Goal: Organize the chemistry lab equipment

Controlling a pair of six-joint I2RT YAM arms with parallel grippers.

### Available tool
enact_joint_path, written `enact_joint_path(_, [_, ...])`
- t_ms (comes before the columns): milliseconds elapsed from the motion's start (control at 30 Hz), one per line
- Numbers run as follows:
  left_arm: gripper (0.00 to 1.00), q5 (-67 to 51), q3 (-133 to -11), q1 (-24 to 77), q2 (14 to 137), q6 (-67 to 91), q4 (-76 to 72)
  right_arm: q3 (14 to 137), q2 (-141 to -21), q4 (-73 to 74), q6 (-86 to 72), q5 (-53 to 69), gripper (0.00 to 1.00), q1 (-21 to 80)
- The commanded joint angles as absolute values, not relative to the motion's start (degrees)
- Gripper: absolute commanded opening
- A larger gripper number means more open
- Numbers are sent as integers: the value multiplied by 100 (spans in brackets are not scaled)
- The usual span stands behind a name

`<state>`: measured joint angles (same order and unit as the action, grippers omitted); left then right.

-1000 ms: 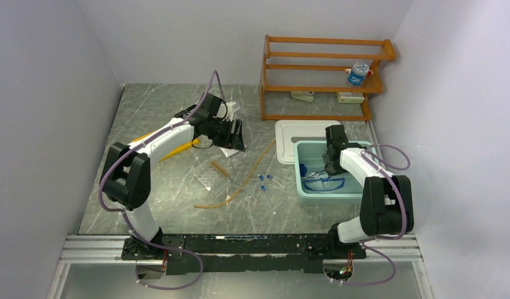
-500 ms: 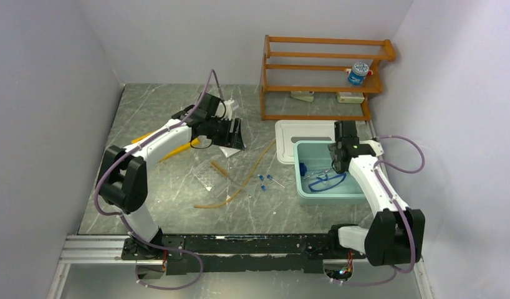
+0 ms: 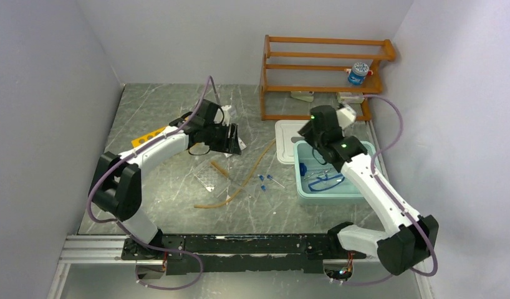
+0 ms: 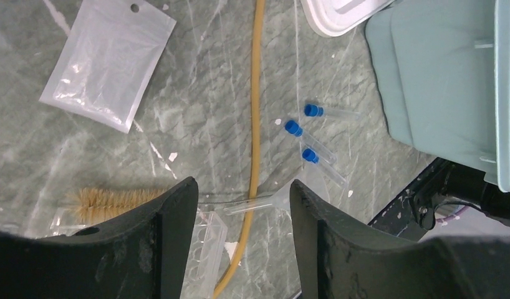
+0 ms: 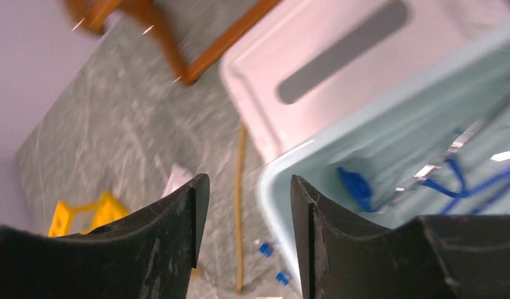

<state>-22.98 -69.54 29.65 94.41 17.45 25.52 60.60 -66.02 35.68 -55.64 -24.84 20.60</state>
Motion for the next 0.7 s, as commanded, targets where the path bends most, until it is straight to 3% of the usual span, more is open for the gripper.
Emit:
enact_joint_path(0, [60,-1509,-6824,2997,8993,1988,2550,6487,-6995,3136,-4700,-2805,54,3099])
enact_joint_path(367, [63,391,-6195,2763,7749,2830,2793,6538,-8501,3055,-3368,-1883,62,5539])
enact_joint_path(667, [65,494,-5630,2725,7065,2971,2772,6006,-9129,3157,-4244,-1775,60,5782])
